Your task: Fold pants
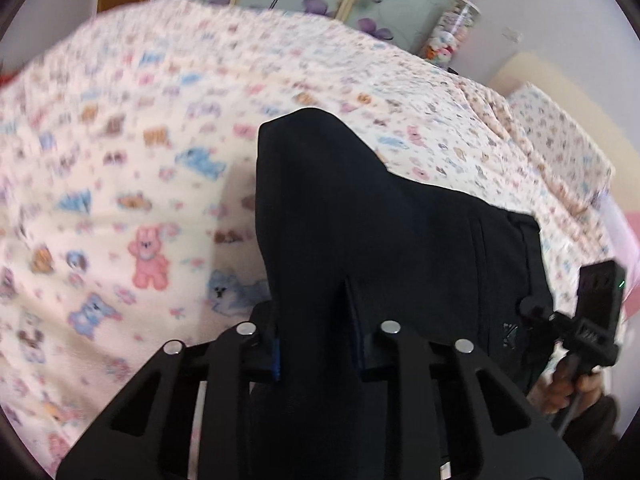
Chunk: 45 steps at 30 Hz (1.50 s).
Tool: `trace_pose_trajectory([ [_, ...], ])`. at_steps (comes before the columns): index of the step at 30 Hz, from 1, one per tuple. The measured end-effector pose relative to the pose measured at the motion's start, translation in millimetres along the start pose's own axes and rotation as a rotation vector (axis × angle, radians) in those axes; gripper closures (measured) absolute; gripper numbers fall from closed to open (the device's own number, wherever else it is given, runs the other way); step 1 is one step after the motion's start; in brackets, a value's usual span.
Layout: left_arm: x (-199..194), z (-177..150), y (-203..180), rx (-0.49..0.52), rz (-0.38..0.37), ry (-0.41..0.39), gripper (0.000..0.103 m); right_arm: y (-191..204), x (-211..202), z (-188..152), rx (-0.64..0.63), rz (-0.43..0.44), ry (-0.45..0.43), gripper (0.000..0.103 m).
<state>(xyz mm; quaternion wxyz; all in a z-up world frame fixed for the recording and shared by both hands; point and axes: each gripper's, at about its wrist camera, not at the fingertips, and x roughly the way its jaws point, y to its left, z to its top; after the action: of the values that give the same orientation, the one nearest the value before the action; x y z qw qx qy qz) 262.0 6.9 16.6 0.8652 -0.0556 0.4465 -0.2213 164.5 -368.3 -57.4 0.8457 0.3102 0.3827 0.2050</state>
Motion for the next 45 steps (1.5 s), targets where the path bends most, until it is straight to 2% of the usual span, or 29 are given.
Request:
trace_pose_trajectory([
  [3, -9.5, -0.4, -12.6, 0.035, 0.011, -0.033, 0.082, 13.8, -2.8, 1.4, -0.035, -0.004, -0.009, 0.069],
  [6, -15.0, -0.3, -20.6, 0.058, 0.027, -0.055, 0.083, 13.6, -2.6, 6.7, -0.012, 0.010, -0.013, 0.070],
  [11, -20.2, 6.9, -27.3, 0.030, 0.004, -0.089, 0.085, 7.6, -2.4, 21.6, 0.025, 0.030, -0.023, 0.070],
  [17, -13.6, 21.2, -49.5, 0.057, 0.011, -0.135, 0.086, 6.6, -10.5, 45.0, 0.021, 0.025, -0.091, 0.070],
  [20, -3.9, 25.6, -56.2, 0.057, 0.006, -0.153, 0.086, -7.3, -16.9, 51.9, 0.034, 0.017, -0.152, 0.070],
  [22, 8.5, 27.8, -56.3, 0.056, 0.020, -0.146, 0.086, -26.4, -12.6, 49.9, 0.082, -0.022, -0.162, 0.070],
  [24, 26.0, 27.8, -53.4, 0.047, 0.066, -0.123, 0.086, -44.2, 1.3, 44.2, 0.130, -0.103, -0.136, 0.070],
  [25, 35.0, 26.9, -49.9, 0.039, 0.097, -0.114, 0.086, -49.5, 3.9, 41.4, 0.141, -0.115, -0.139, 0.070],
  [28, 43.1, 23.9, -39.9, 0.008, 0.091, -0.109, 0.083, -59.4, 6.2, 33.7, 0.172, -0.094, -0.166, 0.070],
  [30, 43.0, 22.3, -39.6, 0.021, 0.104, -0.115, 0.079, -58.1, 6.6, 31.0, 0.160, -0.115, -0.171, 0.067],
  [31, 42.6, 21.7, -39.3, 0.024, 0.115, -0.116, 0.070, -56.7, 6.6, 30.5, 0.161, -0.145, -0.169, 0.061],
  [33, 38.7, 20.1, -35.1, 0.018, 0.143, -0.121, 0.059, -54.3, 2.4, 30.3, 0.158, -0.188, -0.161, 0.053],
  [35, 27.2, 18.1, -25.8, 0.003, 0.196, -0.155, 0.024, -49.3, -6.4, 30.3, 0.134, -0.230, -0.180, 0.047],
  [37, 9.2, 16.5, -13.6, -0.019, 0.278, -0.220, 0.010, -41.8, -20.9, 27.7, 0.096, -0.309, -0.234, 0.044],
  [39, -6.3, 16.1, -5.2, -0.051, 0.319, -0.271, 0.007, -33.7, -35.3, 28.0, 0.066, -0.361, -0.304, 0.044],
  [40, -16.1, 15.9, -0.6, -0.082, 0.308, -0.298, 0.006, -26.0, -42.8, 28.4, 0.050, -0.346, -0.348, 0.044],
  [41, -23.5, 15.9, 1.7, -0.108, 0.267, -0.315, 0.006, -19.2, -45.7, 29.9, 0.035, -0.303, -0.372, 0.044],
  [43, -32.2, 15.2, -0.6, -0.142, 0.126, -0.336, 0.002, -5.4, -40.6, 34.6, 0.004, -0.204, -0.362, 0.040],
  [44, -31.9, 14.5, -6.9, -0.140, 0.041, -0.326, 0.002, 2.1, -35.2, 35.5, -0.010, -0.162, -0.339, 0.039],
  [45, -28.3, 14.2, -14.4, -0.130, -0.012, -0.302, 0.002, 9.1, -28.0, 37.0, -0.020, -0.130, -0.312, 0.038],
])
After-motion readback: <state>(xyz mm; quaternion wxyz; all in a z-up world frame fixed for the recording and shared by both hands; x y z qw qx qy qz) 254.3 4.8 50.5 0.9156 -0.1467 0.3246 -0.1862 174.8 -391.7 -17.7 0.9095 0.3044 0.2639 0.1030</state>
